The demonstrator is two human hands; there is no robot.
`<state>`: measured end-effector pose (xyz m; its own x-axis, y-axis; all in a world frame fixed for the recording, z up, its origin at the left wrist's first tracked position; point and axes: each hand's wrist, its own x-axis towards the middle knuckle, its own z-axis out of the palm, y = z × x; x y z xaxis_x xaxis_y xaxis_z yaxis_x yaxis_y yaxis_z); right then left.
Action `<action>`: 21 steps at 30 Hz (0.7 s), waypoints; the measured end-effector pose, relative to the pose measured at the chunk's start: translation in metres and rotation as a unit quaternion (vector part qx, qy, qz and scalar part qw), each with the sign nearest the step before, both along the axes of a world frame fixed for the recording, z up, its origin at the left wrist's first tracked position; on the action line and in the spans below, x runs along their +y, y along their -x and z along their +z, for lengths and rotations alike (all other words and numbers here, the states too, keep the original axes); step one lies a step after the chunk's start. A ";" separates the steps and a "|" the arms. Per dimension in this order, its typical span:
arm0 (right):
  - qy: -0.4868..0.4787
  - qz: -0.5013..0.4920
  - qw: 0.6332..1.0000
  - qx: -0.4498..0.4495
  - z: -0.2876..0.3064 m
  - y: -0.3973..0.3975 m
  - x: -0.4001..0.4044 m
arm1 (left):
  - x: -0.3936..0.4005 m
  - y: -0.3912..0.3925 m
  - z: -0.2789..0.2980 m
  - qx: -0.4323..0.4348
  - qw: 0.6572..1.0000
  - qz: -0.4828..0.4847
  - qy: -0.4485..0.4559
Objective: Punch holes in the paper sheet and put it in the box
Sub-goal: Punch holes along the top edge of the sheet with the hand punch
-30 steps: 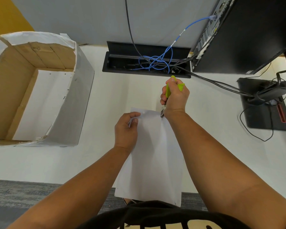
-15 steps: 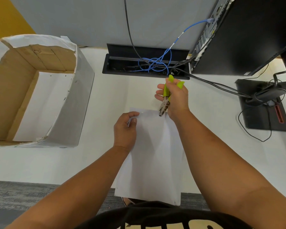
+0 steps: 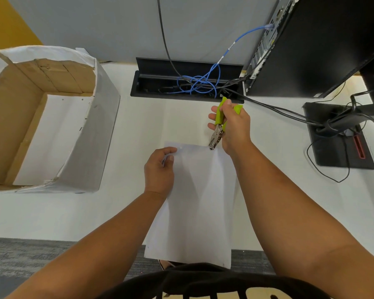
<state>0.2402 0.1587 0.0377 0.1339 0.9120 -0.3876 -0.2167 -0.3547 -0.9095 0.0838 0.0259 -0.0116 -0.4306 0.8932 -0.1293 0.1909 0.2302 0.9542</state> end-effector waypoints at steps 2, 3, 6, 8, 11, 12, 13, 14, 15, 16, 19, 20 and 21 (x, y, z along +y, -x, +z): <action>0.000 -0.005 1.000 0.005 0.000 -0.003 0.000 | -0.001 0.002 -0.001 -0.004 1.000 0.007 0.003; 0.000 -0.002 1.000 0.008 -0.001 -0.003 -0.001 | -0.001 0.002 -0.001 -0.003 1.000 0.009 0.006; -0.002 0.008 1.000 0.012 -0.001 0.000 -0.003 | 0.000 0.001 -0.001 -0.004 1.000 0.005 0.010; -0.005 0.012 1.000 0.013 0.000 0.002 -0.004 | 0.001 0.000 0.000 -0.006 1.000 0.004 0.008; -0.014 0.022 0.999 0.020 0.001 0.004 -0.005 | 0.001 0.000 0.000 -0.001 1.000 0.003 0.004; -0.016 0.025 0.999 0.020 0.001 0.004 -0.005 | 0.001 -0.001 -0.001 0.002 1.000 0.002 0.004; -0.017 0.027 0.999 0.020 0.001 0.005 -0.006 | 0.001 -0.001 -0.001 0.005 1.000 -0.001 0.002; -0.019 0.028 0.999 0.019 0.002 0.005 -0.006 | 0.000 -0.001 -0.001 0.010 1.000 -0.004 0.000; -0.020 0.029 0.999 0.019 0.003 0.005 -0.006 | 0.000 -0.002 -0.001 0.015 1.000 -0.006 0.000; -0.022 0.029 0.999 0.020 0.003 0.004 -0.005 | 0.000 -0.002 -0.001 0.021 1.000 -0.007 0.000; -0.021 0.033 0.999 0.025 0.005 0.002 -0.004 | 0.000 -0.001 -0.001 0.039 0.999 -0.011 -0.006; -0.021 0.038 0.999 0.026 0.005 0.001 -0.005 | 0.000 -0.001 -0.001 0.043 0.999 -0.014 -0.011; -0.020 0.045 0.998 0.024 0.005 0.002 -0.005 | -0.001 0.000 0.000 0.046 0.999 -0.017 -0.016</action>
